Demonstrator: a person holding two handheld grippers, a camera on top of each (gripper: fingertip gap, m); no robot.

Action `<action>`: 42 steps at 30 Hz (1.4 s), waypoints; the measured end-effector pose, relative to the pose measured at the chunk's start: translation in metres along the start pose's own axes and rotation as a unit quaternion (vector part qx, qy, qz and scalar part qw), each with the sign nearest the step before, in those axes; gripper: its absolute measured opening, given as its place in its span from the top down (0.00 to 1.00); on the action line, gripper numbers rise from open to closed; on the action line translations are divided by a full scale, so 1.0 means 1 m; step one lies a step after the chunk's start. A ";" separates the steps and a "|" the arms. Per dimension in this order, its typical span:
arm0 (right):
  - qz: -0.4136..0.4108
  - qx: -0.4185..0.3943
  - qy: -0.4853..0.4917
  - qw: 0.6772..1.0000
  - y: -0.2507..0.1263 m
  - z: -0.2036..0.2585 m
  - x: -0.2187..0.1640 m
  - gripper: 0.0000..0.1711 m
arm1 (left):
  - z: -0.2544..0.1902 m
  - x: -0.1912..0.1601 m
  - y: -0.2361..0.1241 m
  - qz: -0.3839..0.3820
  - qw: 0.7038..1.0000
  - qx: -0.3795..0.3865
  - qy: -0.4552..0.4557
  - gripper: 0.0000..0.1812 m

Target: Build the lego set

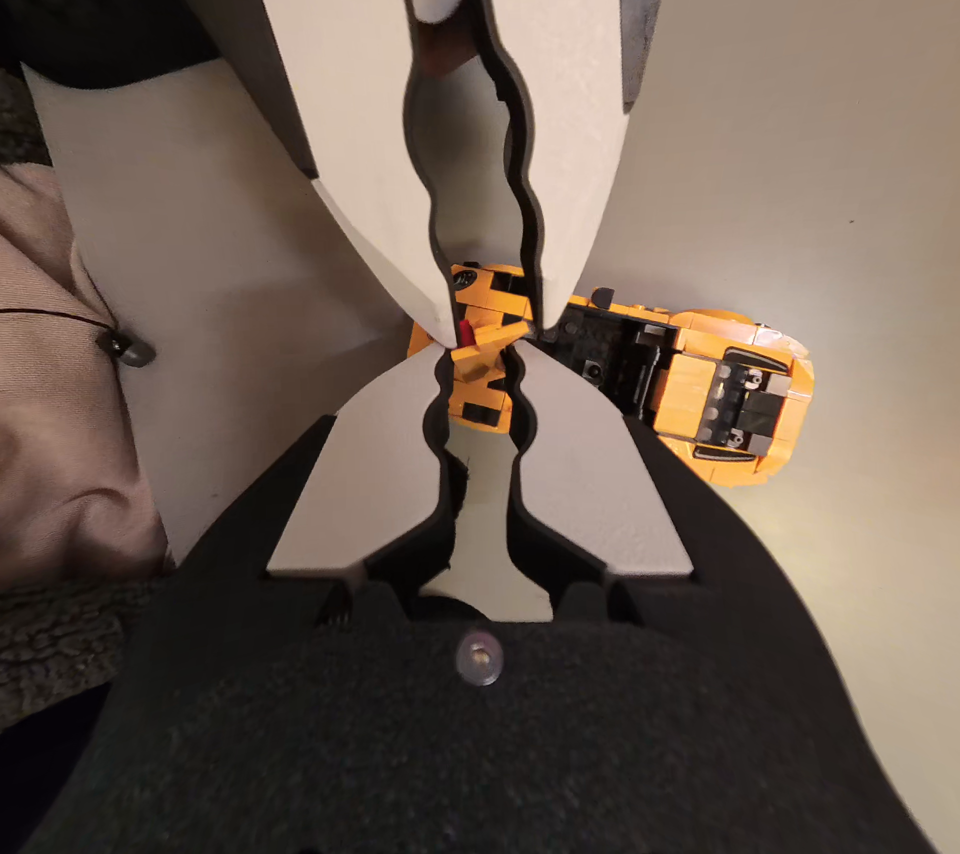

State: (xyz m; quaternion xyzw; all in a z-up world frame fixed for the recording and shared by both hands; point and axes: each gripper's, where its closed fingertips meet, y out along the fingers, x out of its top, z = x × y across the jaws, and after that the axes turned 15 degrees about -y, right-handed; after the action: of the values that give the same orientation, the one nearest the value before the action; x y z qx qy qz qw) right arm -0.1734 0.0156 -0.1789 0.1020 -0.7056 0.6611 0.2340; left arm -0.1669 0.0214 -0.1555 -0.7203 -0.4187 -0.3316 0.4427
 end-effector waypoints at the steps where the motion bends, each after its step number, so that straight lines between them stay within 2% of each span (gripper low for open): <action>1: -0.002 0.002 -0.005 1.000 0.000 0.001 0.000 0.89 | -0.002 0.000 0.000 0.002 1.000 -0.007 0.005 0.89; 3: -0.007 0.012 -0.011 1.000 0.000 0.005 0.001 0.89 | -0.010 -0.003 0.001 0.010 0.999 -0.027 0.014 0.93; 13: -0.012 0.014 -0.032 0.999 0.001 0.008 -0.003 0.89 | -0.014 -0.004 0.004 0.015 0.998 -0.055 -0.003 0.92; 15: -0.017 0.016 -0.032 0.999 0.001 0.009 -0.002 0.89 | -0.011 -0.003 0.004 0.012 0.999 -0.050 -0.007 0.96; 24: -0.031 0.010 -0.020 0.999 0.002 0.003 -0.003 0.89 | -0.004 -0.003 0.004 0.001 0.999 -0.032 -0.012 0.96; 32: -0.003 -0.004 -0.007 1.000 0.001 -0.007 -0.007 0.89 | 0.006 -0.001 0.003 -0.015 0.999 -0.019 -0.021 0.96; 42: 0.039 -0.007 0.010 0.999 0.006 -0.014 -0.014 0.92 | 0.016 -0.011 0.004 0.004 1.000 0.006 -0.017 0.96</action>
State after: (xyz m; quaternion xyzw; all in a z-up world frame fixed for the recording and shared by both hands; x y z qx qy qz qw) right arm -0.1608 0.0272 -0.1903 0.0660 -0.7114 0.6656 0.2157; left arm -0.1667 0.0315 -0.1721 -0.7248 -0.4253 -0.3153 0.4410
